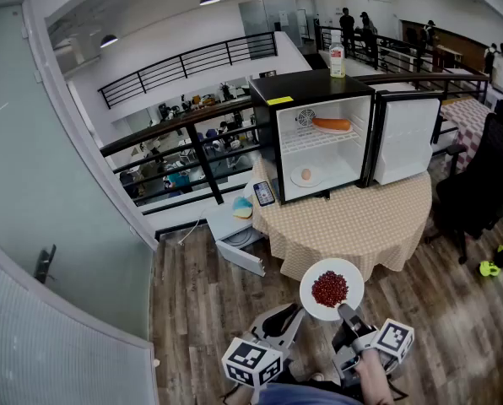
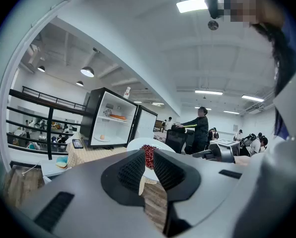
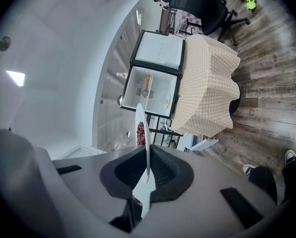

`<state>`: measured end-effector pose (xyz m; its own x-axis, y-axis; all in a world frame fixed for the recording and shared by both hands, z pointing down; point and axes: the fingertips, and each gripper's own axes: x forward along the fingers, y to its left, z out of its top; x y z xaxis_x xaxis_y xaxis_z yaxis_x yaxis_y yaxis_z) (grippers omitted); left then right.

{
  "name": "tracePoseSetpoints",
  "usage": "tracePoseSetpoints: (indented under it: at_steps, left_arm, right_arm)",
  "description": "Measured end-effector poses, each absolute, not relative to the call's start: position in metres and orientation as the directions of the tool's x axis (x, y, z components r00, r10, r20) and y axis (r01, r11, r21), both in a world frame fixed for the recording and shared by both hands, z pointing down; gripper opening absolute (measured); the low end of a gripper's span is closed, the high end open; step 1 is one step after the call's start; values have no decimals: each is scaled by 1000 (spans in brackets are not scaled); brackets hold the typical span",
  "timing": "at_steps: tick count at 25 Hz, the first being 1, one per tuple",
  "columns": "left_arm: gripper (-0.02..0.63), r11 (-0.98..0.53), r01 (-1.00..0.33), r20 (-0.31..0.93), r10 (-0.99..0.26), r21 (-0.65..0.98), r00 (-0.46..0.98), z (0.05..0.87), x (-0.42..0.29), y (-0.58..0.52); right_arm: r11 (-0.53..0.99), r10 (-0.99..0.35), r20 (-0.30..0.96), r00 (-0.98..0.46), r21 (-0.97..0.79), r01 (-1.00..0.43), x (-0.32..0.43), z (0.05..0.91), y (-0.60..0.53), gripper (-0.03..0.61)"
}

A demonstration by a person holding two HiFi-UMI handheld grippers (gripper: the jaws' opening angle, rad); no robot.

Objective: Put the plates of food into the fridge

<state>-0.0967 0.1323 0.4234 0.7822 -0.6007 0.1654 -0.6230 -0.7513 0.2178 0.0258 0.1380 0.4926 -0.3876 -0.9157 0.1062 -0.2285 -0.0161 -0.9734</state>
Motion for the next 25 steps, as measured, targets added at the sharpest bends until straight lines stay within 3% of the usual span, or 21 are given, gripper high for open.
tracePoseSetpoints:
  at_steps: [25]
  left_arm:
    - [49, -766, -601, 203, -566, 229, 799, 437, -76, 155]
  right_arm:
    - [-54, -917, 180, -356, -940, -336, 45, 506, 156, 28]
